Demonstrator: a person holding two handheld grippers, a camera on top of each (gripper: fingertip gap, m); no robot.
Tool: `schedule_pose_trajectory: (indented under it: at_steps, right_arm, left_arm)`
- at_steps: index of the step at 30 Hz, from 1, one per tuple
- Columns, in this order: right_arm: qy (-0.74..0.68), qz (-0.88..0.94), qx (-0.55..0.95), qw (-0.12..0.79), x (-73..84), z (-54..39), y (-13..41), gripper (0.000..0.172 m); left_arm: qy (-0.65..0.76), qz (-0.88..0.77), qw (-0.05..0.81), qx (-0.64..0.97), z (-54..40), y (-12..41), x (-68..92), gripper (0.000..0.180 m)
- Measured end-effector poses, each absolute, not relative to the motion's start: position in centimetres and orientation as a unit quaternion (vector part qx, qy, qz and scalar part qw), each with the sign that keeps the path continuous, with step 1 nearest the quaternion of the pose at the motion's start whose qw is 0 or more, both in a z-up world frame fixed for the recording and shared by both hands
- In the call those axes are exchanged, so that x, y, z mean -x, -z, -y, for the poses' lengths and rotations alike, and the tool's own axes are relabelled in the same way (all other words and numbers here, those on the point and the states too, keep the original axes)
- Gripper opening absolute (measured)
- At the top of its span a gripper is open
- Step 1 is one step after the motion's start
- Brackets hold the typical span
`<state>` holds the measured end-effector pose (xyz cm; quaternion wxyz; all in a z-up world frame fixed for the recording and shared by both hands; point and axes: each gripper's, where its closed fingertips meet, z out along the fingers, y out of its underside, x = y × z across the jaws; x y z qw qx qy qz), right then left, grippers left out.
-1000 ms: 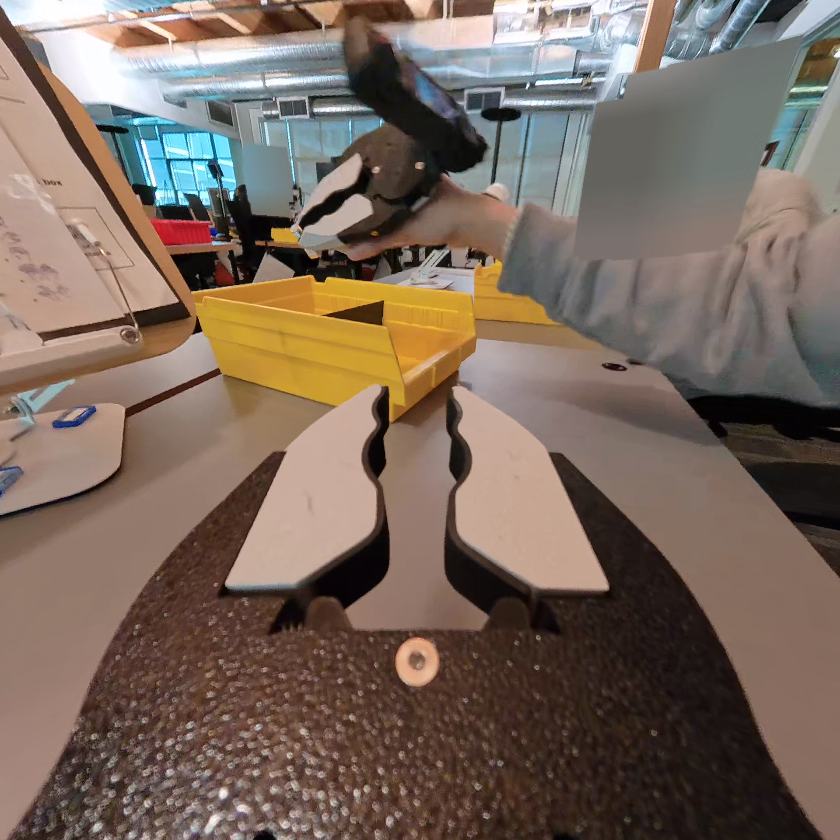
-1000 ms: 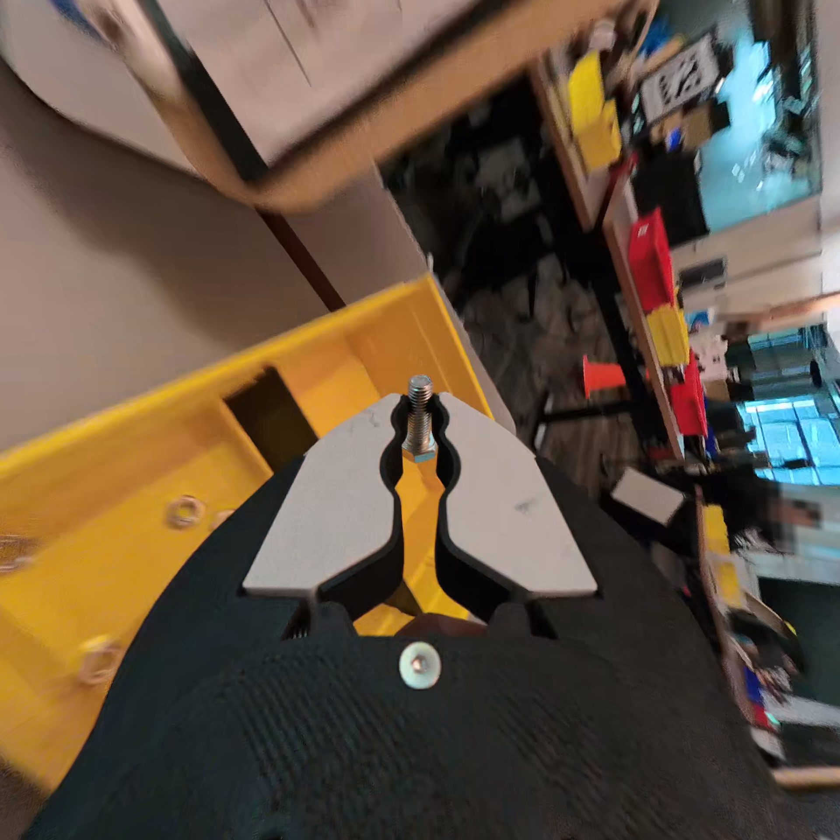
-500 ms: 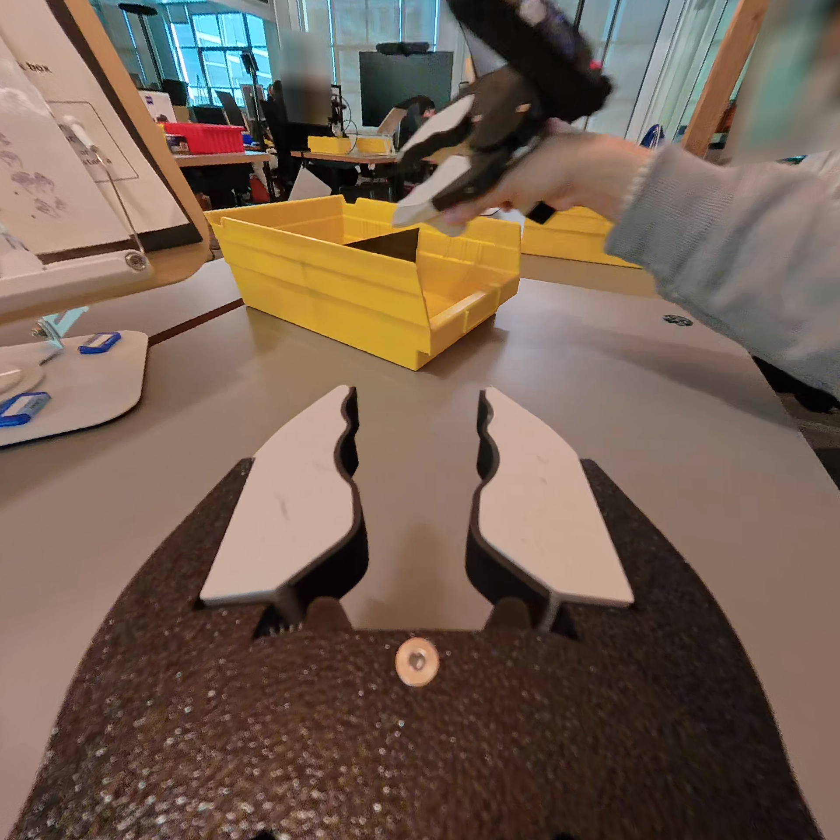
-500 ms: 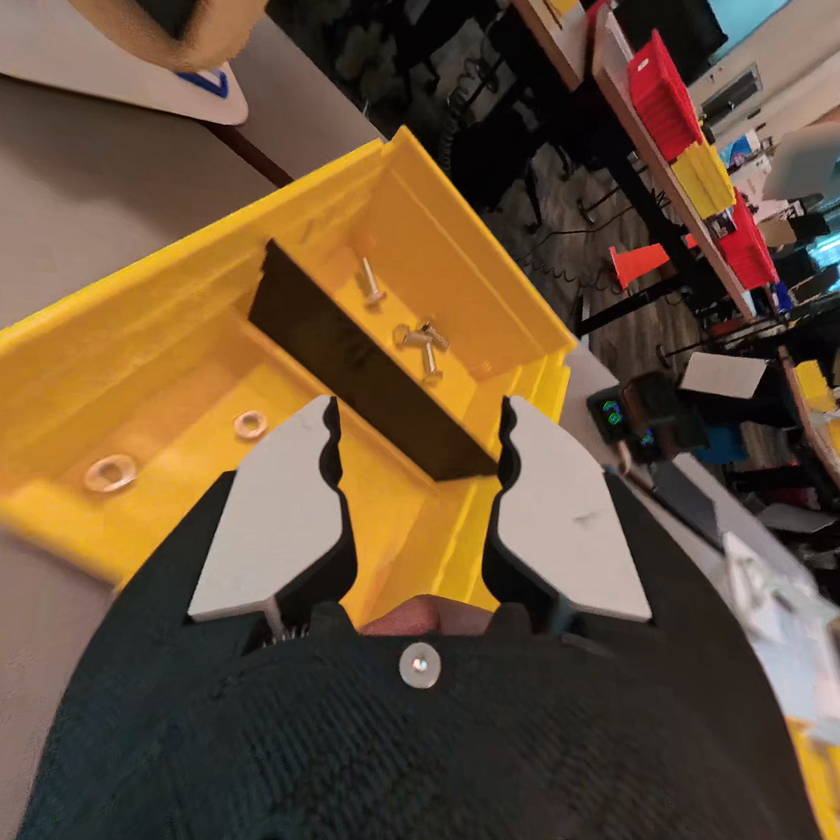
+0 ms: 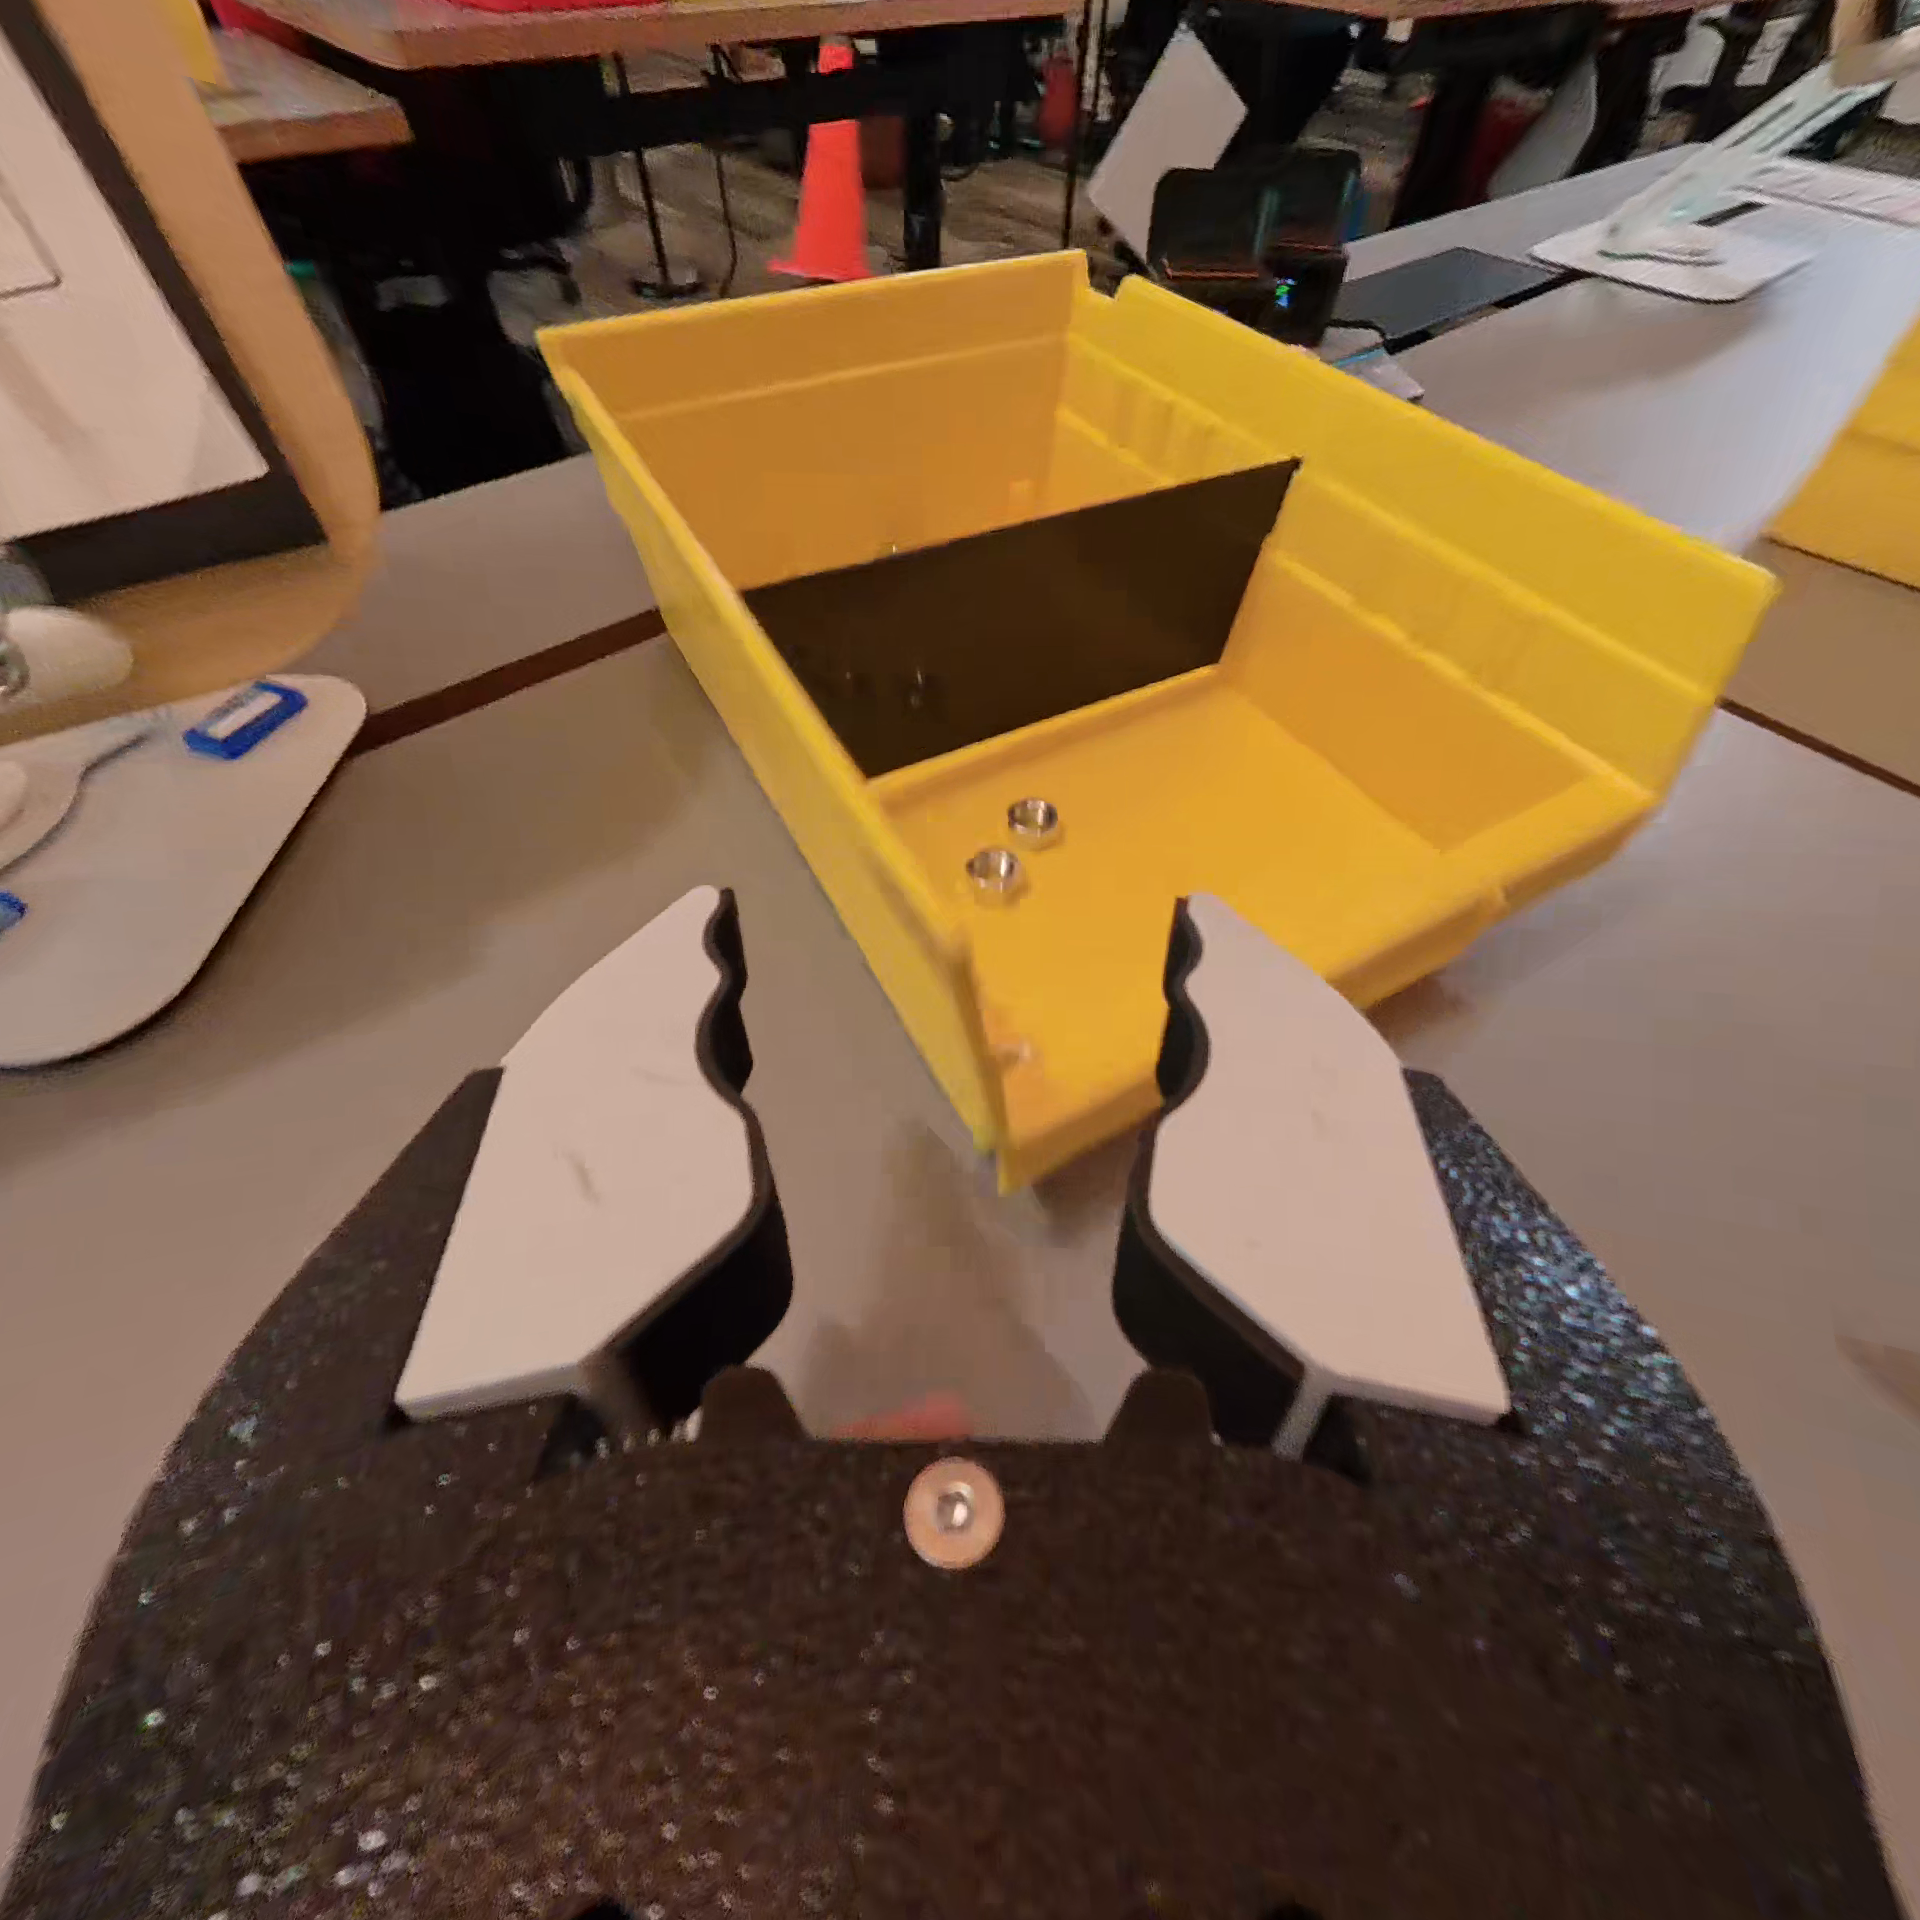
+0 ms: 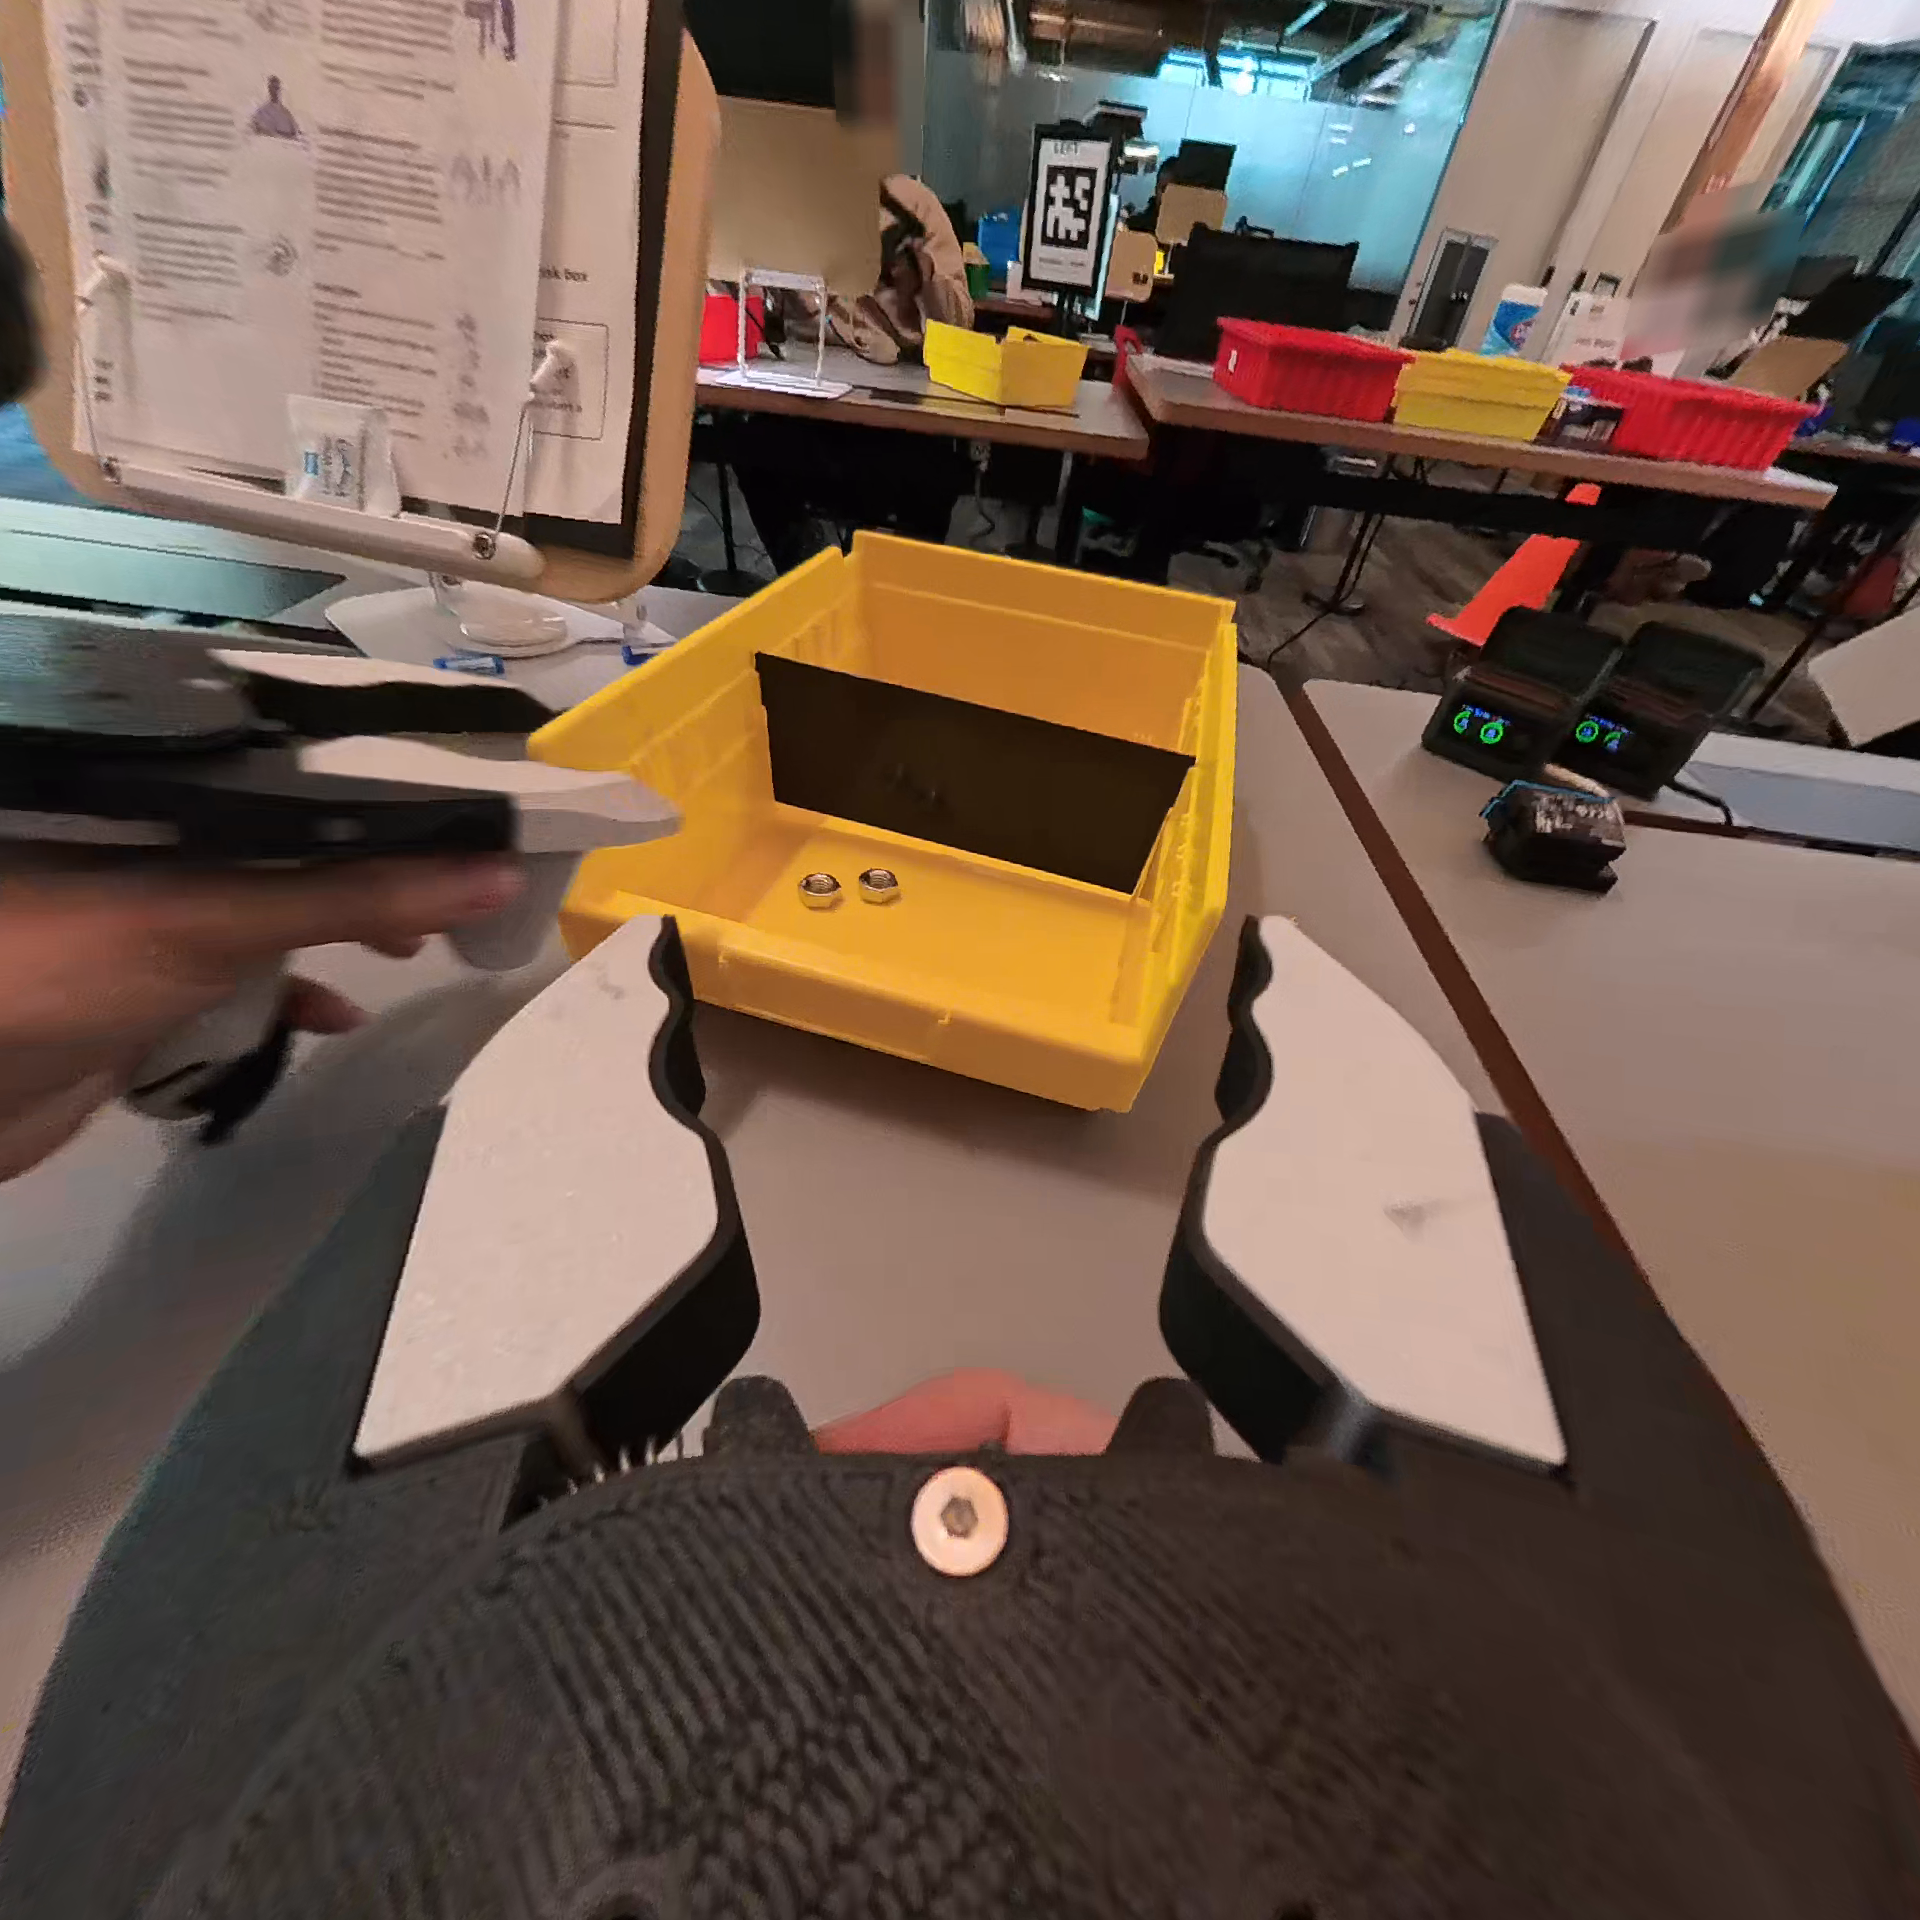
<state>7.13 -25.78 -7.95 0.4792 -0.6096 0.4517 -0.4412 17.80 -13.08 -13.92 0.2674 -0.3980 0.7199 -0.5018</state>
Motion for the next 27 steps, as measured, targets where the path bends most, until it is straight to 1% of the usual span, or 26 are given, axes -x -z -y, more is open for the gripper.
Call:
schedule_pose_trajectory:
  at_steps: [3, 4, 5, 6, 8, 12, 16, 19, 21, 24, 27]
  right_arm:
    - [0.452, -0.442, 0.61, 0.477, -6.7, 26.3, 7.0, 0.099]
    - [0.45, -0.442, 0.609, 0.482, -6.5, 26.5, 6.7, 0.099]
    - [0.446, -0.441, 0.607, 0.487, -6.3, 26.5, 6.6, 0.097]
    - [0.442, -0.44, 0.607, 0.492, -6.1, 26.6, 6.5, 0.096]
    - [0.436, -0.434, 0.61, 0.5, -5.8, 26.4, 6.3, 0.093]
    - [0.438, -0.417, 0.622, 0.496, -5.3, 25.8, 5.9, 0.086]
    - [0.391, -0.381, 0.652, 0.527, -4.2, 21.1, 5.0, 0.085]
    - [0.327, -0.33, 0.684, 0.562, -2.5, 13.8, 3.8, 0.084]
    - [0.28, -0.272, 0.714, 0.581, -1.6, 7.4, 2.5, 0.087]
    - [0.205, -0.188, 0.741, 0.611, -1.8, -2.6, -1.4, 0.085]
    - [0.098, -0.187, 0.761, 0.613, -5.1, -11.9, -4.5, 0.082]
  left_arm:
    - [0.453, -0.738, 0.269, 0.421, 14.6, 16.2, -19.9, 0.061]
    - [0.452, -0.739, 0.262, 0.426, 15.0, 16.4, -20.2, 0.067]
    - [0.456, -0.73, 0.259, 0.438, 14.9, 16.2, -20.6, 0.062]
    - [0.456, -0.725, 0.258, 0.447, 14.5, 16.0, -20.9, 0.05]
    - [0.452, -0.724, 0.268, 0.446, 13.1, 15.6, -21.3, 0.016]
    - [0.421, -0.741, 0.285, 0.438, 9.5, 15.7, -20.4, 0.007]
    - [0.425, -0.755, 0.277, 0.416, 5.3, 15.7, -16.5, 0.005]
    - [0.44, -0.75, 0.266, 0.416, 1.9, 15.6, -12.8, 0.005]
    - [0.449, -0.743, 0.26, 0.424, -0.2, 15.6, -10.5, 0.005]
    - [0.47, -0.722, 0.25, 0.442, -2.9, 15.4, -7.7, 0.004]
    - [0.488, -0.704, 0.245, 0.454, -5.4, 15.3, -5.7, 0.004]
